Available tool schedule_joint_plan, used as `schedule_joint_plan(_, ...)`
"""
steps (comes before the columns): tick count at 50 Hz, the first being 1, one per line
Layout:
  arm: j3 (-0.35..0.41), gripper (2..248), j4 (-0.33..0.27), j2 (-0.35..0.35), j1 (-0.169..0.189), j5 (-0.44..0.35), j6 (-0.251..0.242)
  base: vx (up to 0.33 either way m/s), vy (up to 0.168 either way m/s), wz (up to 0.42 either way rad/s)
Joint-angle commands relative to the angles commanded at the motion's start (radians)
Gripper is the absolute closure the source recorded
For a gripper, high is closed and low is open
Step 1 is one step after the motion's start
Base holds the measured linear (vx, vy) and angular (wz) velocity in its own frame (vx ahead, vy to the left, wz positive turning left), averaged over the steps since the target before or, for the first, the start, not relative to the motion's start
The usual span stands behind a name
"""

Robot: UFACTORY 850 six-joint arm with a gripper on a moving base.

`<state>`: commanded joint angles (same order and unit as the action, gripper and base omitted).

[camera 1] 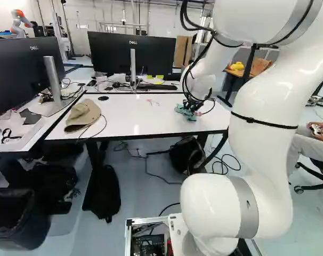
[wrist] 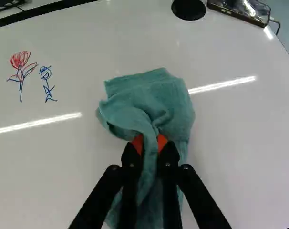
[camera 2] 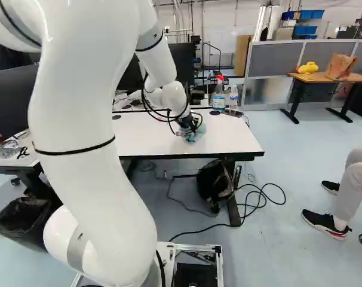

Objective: Clean the table with the green towel

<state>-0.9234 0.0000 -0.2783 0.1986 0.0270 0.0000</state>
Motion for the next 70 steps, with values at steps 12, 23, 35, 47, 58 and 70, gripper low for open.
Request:
schedule_joint_plan(12,-0.052,195,0.0,-0.043,-0.016,0.0,0.0,0.0,0.0,0.0)
schedule_joint_plan(23,-0.048,195,0.0,-0.04,-0.046,0.0,0.0,0.0,0.0,0.0)
schedule_joint_plan(35,-0.019,195,0.0,-0.015,-0.08,0.0,0.0,0.0,0.0,0.0)
schedule_joint_plan(47,0.032,195,0.0,0.027,-0.106,0.0,0.0,0.0,0.0,0.0)
schedule_joint_plan(58,0.087,195,0.0,0.074,-0.119,0.0,0.0,0.0,0.0,0.0)
schedule_joint_plan(70,0.15,195,0.0,0.128,-0.12,0.0,0.0,0.0,0.0,0.0)
